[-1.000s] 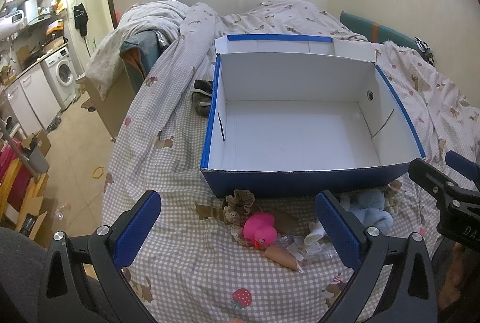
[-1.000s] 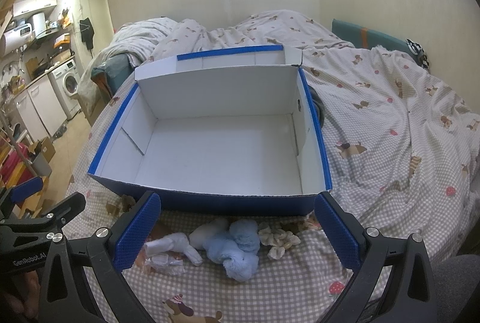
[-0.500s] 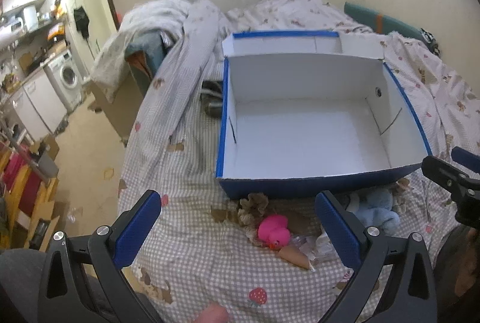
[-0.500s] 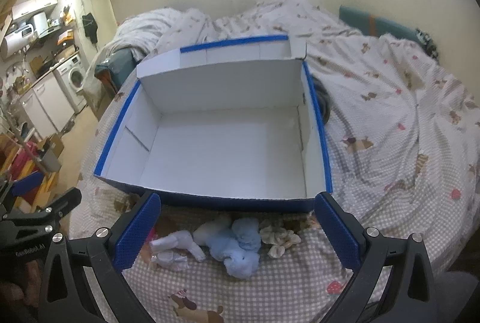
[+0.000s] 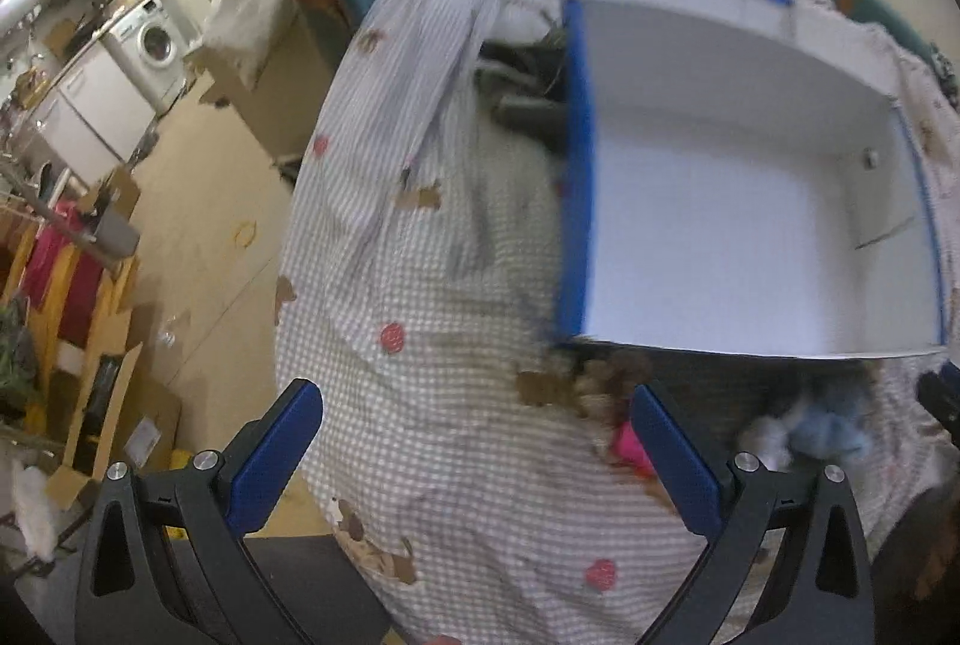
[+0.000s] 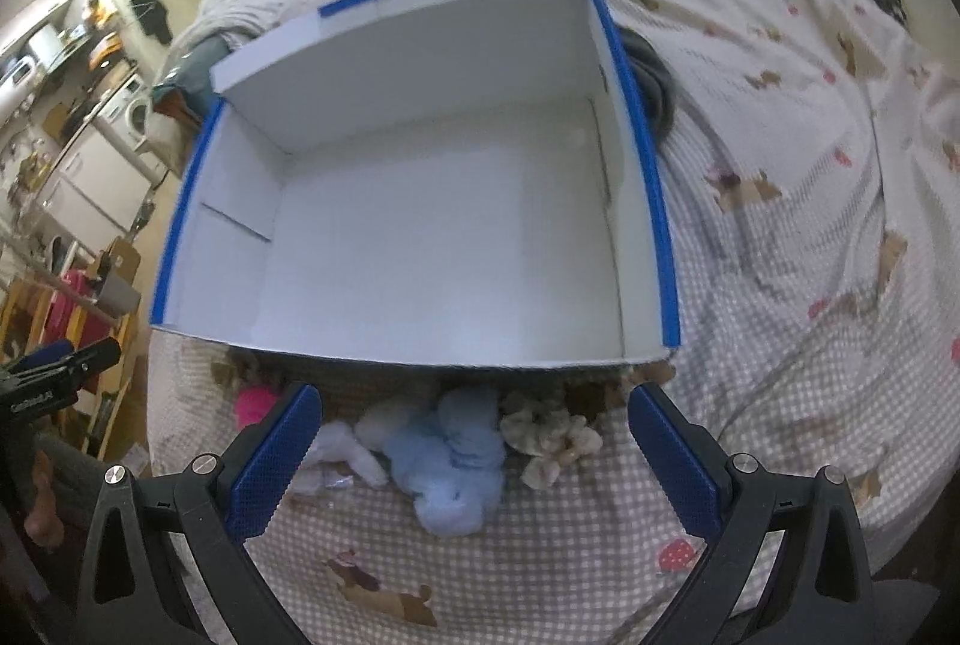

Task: Organize soft objects
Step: 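Grasp the beige lace scrunchie with the left gripper while the right gripper grasps the white scrunchie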

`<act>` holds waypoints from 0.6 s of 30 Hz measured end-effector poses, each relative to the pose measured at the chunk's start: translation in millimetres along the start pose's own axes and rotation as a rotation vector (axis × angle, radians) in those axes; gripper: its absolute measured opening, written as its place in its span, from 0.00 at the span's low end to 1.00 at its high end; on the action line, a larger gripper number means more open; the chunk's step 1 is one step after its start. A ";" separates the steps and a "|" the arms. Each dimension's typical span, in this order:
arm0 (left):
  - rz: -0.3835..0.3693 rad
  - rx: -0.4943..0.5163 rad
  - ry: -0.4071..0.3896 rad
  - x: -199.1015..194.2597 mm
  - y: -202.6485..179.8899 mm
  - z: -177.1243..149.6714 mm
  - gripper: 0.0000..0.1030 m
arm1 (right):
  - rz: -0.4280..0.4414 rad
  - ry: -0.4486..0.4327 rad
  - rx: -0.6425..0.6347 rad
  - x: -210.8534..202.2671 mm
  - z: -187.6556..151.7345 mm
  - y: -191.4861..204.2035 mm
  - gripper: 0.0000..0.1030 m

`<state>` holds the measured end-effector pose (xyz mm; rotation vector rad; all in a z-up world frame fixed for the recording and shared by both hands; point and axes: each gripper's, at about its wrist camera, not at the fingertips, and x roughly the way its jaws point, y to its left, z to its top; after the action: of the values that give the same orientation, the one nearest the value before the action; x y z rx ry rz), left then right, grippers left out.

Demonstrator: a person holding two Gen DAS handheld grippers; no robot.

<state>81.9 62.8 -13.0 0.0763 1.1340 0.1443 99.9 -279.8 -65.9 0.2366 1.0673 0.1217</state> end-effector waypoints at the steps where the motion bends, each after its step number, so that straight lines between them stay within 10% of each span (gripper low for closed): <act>1: 0.002 -0.014 0.024 7.9 2.1 1.4 0.99 | 0.000 0.009 0.015 4.4 -0.5 -3.5 1.00; 11: -0.222 -0.107 0.255 77.1 -29.5 12.4 0.79 | -0.013 0.031 0.045 14.0 -0.4 -8.4 1.00; 18: -0.221 -0.051 0.295 114.7 -58.2 8.6 0.70 | -0.042 0.051 0.024 21.9 -1.0 -5.2 1.00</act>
<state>141.8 23.0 -120.1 -0.1196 1.4231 -0.0143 109.4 -280.0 -86.3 0.2339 1.1240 0.0778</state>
